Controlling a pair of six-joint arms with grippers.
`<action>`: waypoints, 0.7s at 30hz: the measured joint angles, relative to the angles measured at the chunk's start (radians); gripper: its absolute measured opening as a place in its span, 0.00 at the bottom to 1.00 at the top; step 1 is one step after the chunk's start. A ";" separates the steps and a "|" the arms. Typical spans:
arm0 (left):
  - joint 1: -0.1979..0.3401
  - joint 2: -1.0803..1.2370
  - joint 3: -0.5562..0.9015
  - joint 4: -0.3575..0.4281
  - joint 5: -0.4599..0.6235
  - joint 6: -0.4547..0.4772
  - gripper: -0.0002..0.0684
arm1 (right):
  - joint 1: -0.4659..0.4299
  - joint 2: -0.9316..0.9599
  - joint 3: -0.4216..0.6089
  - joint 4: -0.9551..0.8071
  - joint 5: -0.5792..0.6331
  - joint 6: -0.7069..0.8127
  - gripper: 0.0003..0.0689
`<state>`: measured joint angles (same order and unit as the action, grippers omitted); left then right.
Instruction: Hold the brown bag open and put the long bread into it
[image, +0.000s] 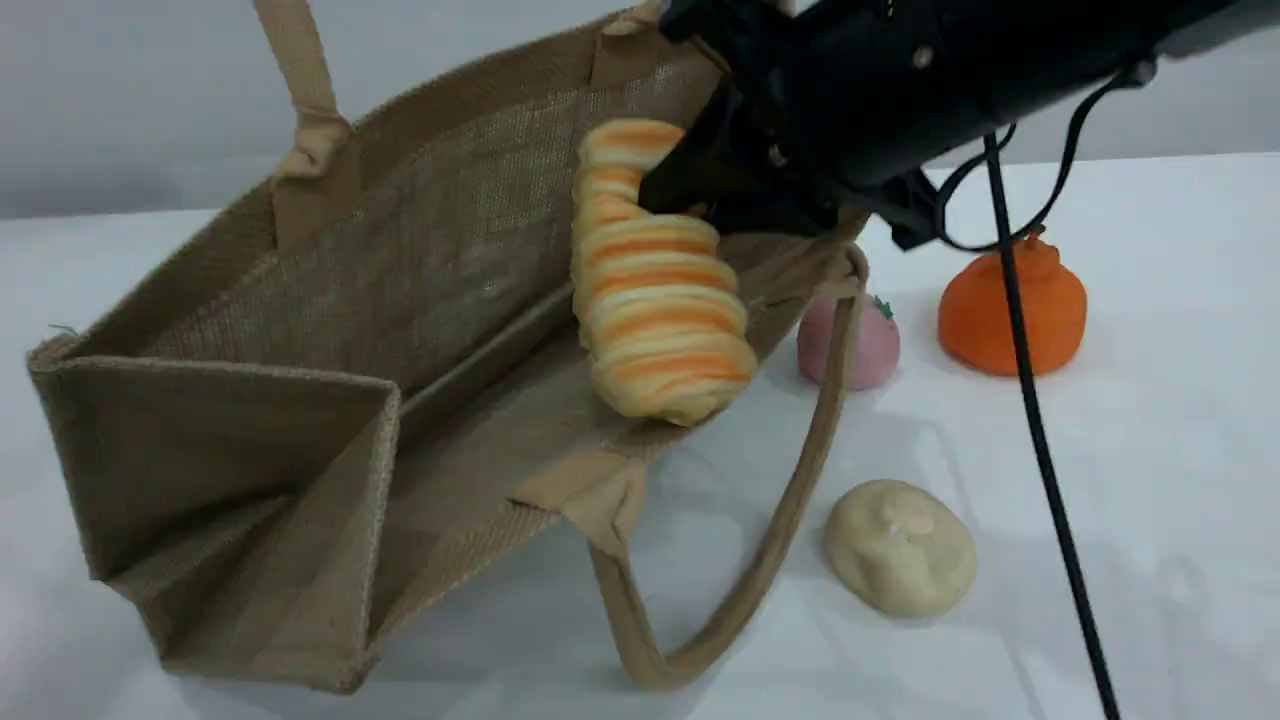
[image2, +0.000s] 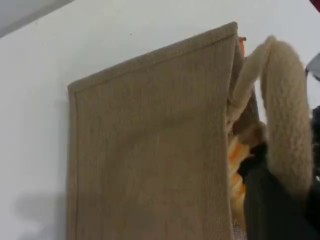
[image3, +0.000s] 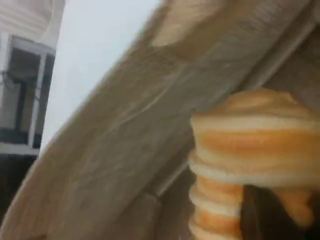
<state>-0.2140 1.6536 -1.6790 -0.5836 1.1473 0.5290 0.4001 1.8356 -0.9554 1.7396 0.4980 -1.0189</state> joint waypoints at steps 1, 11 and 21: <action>0.000 0.000 0.000 0.000 0.000 0.000 0.13 | 0.000 0.008 0.000 0.007 0.006 0.000 0.08; 0.000 0.000 0.000 0.000 -0.001 0.005 0.13 | 0.067 0.022 -0.060 0.005 0.058 0.004 0.08; 0.000 0.000 0.000 -0.002 0.002 0.005 0.13 | 0.159 0.109 -0.169 0.007 -0.200 0.024 0.08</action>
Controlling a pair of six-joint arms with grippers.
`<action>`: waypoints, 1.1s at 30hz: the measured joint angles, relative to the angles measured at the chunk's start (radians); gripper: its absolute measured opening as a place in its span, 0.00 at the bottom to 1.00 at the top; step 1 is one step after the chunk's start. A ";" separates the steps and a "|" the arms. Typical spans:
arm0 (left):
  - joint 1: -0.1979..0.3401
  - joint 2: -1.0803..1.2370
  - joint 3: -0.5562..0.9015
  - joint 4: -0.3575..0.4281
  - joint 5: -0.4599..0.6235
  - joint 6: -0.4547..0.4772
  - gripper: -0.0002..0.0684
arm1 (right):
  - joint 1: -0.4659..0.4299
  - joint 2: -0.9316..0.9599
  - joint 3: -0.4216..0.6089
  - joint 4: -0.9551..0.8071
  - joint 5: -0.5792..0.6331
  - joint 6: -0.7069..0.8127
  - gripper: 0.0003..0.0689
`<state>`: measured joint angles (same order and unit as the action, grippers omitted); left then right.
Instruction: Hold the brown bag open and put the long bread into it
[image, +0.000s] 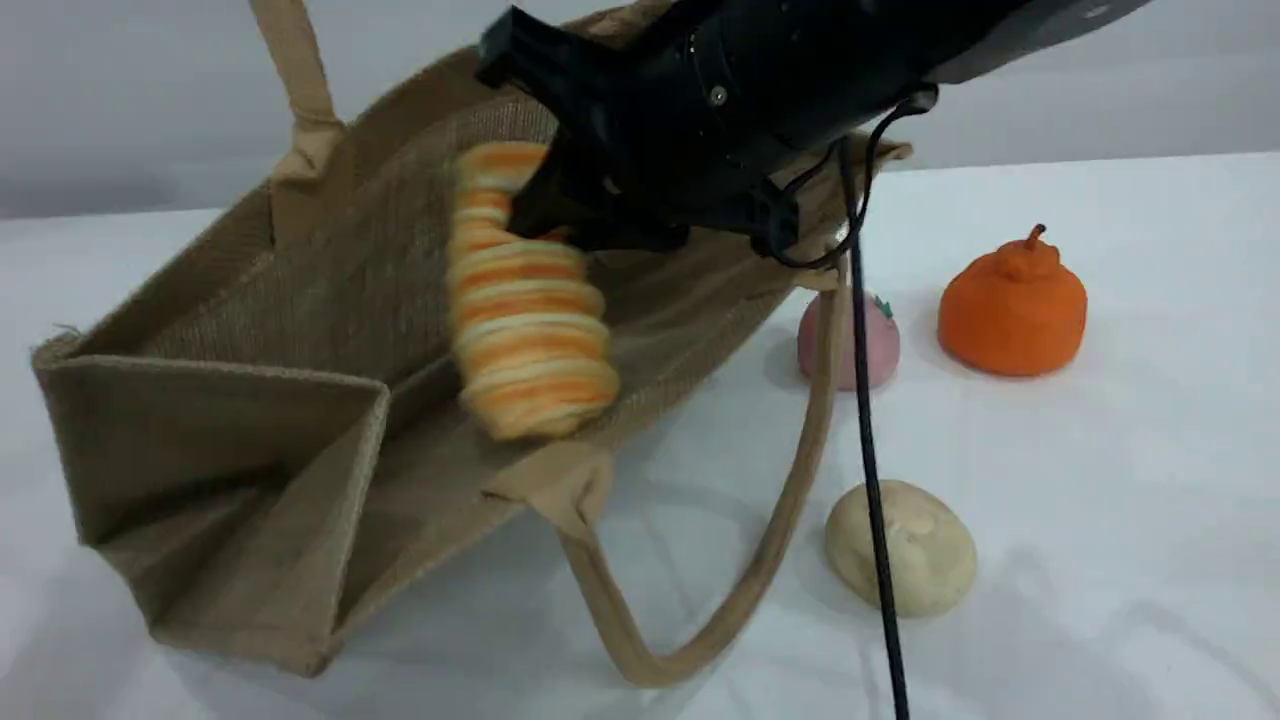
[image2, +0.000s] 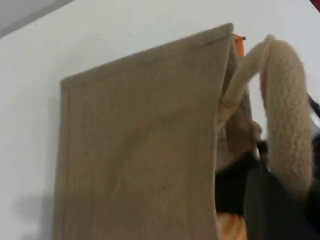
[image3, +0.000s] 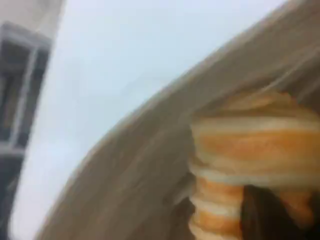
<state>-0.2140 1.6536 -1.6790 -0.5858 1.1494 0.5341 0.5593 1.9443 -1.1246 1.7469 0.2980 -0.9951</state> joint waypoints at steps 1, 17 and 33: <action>0.000 0.000 0.000 -0.001 0.001 0.000 0.13 | -0.001 0.007 -0.006 0.001 -0.025 0.002 0.08; 0.000 0.000 0.000 -0.020 0.005 0.004 0.13 | -0.001 0.030 -0.022 -0.001 -0.045 -0.127 0.20; 0.000 0.000 0.000 -0.009 0.004 0.004 0.13 | -0.021 -0.057 -0.020 -0.090 0.041 -0.137 0.64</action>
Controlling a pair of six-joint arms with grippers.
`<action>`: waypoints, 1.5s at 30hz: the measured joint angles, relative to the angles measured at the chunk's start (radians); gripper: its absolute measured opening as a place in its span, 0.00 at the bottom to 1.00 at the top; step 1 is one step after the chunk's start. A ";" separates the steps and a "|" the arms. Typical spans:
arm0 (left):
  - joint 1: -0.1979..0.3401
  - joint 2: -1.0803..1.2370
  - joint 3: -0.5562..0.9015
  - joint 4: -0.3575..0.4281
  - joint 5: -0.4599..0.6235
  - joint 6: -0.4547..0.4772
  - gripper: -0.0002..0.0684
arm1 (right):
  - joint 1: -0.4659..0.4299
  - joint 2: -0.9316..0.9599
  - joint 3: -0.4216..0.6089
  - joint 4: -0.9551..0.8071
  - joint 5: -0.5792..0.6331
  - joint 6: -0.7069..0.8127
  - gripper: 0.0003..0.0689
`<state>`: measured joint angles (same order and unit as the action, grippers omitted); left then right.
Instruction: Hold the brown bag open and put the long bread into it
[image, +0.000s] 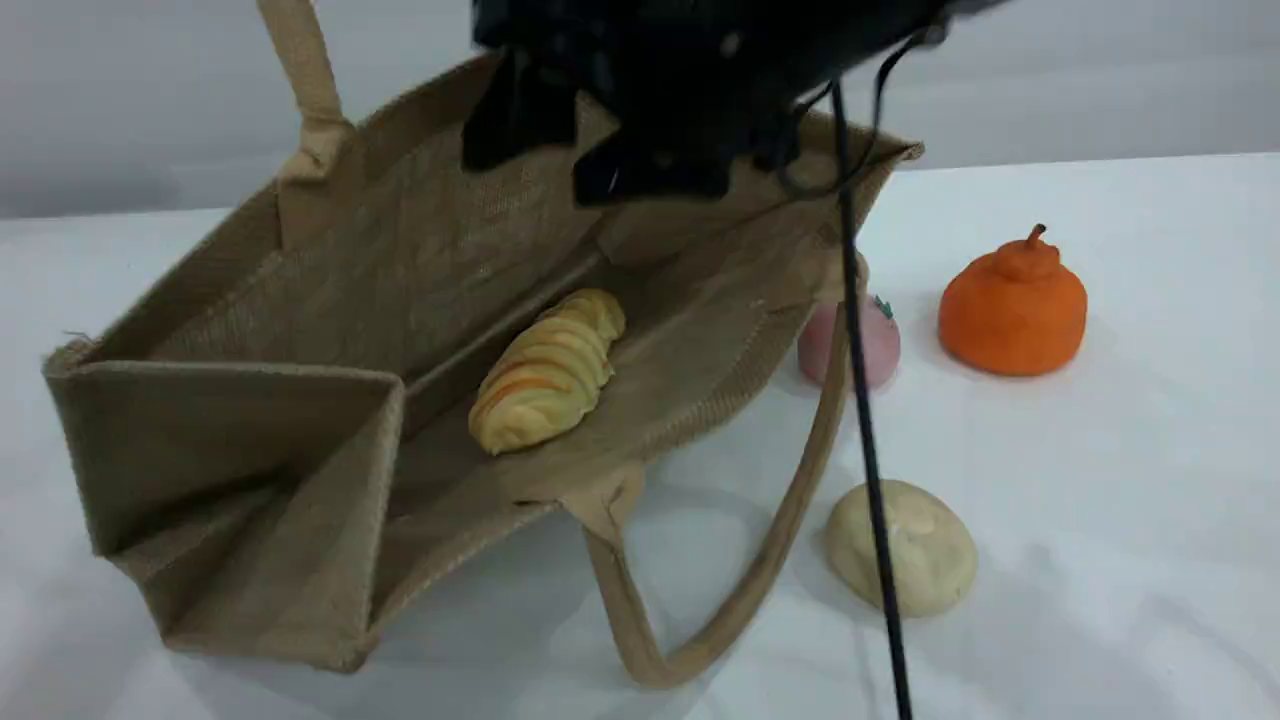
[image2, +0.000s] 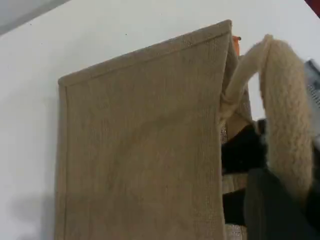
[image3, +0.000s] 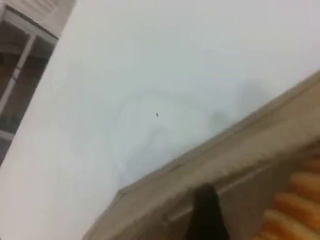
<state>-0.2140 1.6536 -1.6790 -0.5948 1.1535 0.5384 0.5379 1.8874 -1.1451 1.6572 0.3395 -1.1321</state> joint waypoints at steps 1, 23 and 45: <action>0.000 0.000 0.000 0.001 -0.001 0.001 0.13 | -0.004 -0.019 0.000 -0.019 0.000 0.011 0.65; 0.000 0.000 0.072 -0.017 -0.036 0.001 0.13 | -0.305 -0.376 0.002 -0.725 0.468 0.531 0.62; -0.100 0.032 0.509 -0.117 -0.410 0.118 0.13 | -0.349 -0.816 0.002 -1.192 0.629 0.872 0.61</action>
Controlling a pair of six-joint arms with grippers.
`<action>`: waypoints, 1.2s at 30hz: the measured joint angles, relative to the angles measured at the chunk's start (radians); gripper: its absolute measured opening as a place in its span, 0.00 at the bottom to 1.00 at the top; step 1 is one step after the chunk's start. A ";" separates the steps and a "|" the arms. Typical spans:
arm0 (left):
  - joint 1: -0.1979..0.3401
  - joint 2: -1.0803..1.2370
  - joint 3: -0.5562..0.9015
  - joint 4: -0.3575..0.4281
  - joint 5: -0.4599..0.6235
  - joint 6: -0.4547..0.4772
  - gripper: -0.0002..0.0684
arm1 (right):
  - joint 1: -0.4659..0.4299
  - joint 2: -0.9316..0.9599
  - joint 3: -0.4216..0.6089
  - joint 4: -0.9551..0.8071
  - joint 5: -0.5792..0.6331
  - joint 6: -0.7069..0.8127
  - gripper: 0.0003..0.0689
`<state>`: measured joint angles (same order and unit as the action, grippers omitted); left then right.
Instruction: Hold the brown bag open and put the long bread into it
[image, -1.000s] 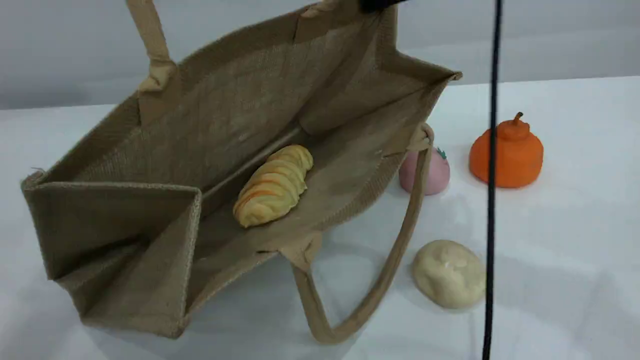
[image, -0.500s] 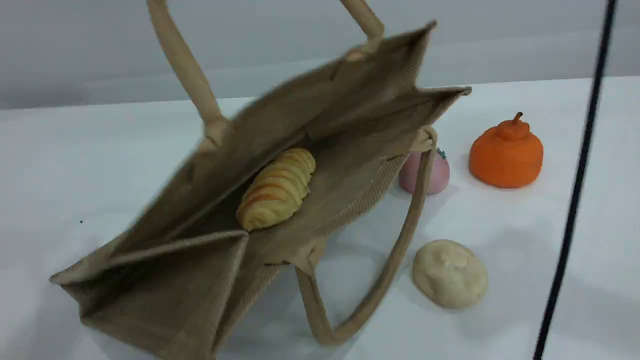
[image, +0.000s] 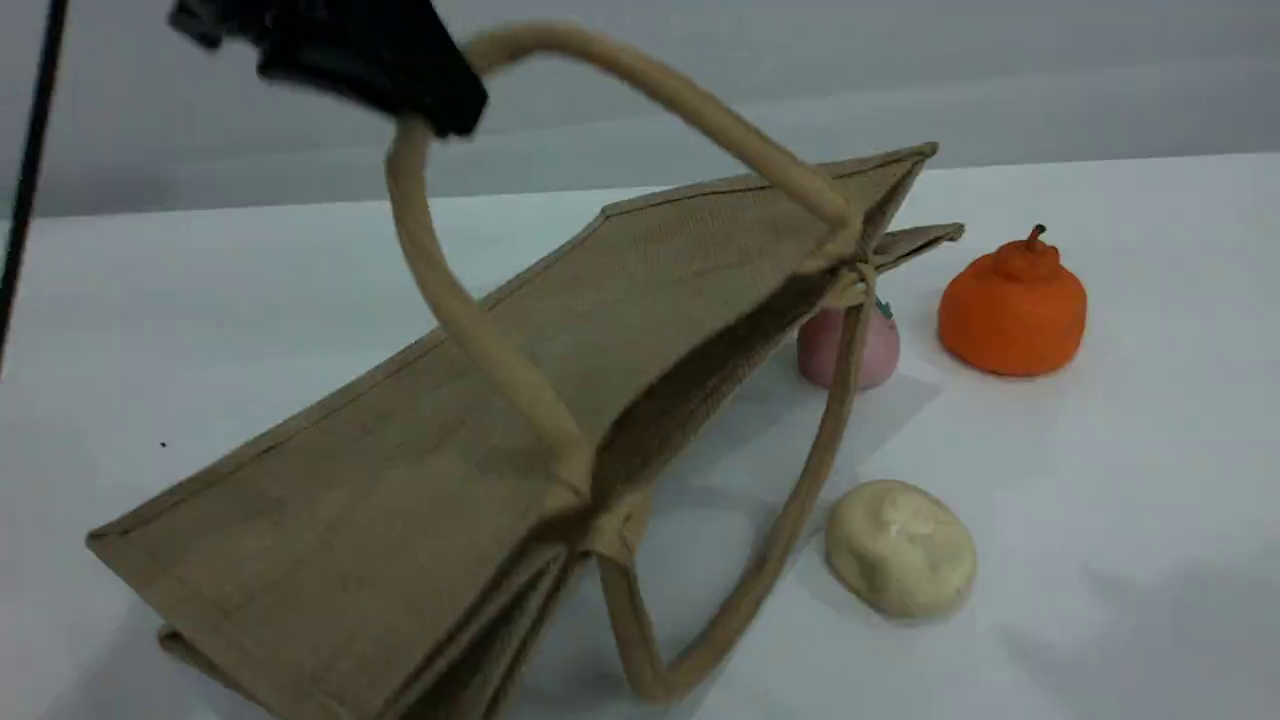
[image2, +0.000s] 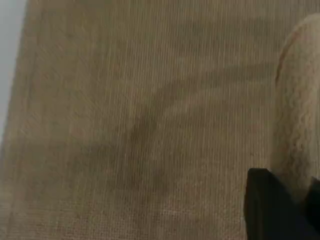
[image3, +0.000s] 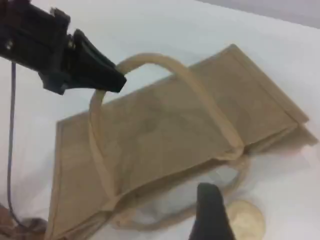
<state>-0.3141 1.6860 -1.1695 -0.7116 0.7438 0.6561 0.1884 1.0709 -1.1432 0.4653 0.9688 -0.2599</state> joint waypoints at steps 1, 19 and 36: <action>0.000 0.009 0.001 -0.002 0.002 0.005 0.13 | 0.000 -0.013 0.000 -0.008 0.013 0.004 0.61; -0.078 0.118 0.001 -0.006 -0.059 0.055 0.61 | 0.000 -0.216 0.000 -0.213 0.191 0.123 0.61; -0.138 0.225 0.000 -0.077 -0.134 0.120 0.75 | 0.000 -0.235 -0.001 -0.233 0.244 0.128 0.61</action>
<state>-0.4525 1.9113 -1.1698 -0.7891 0.6093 0.7764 0.1884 0.8360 -1.1441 0.2324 1.2131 -0.1314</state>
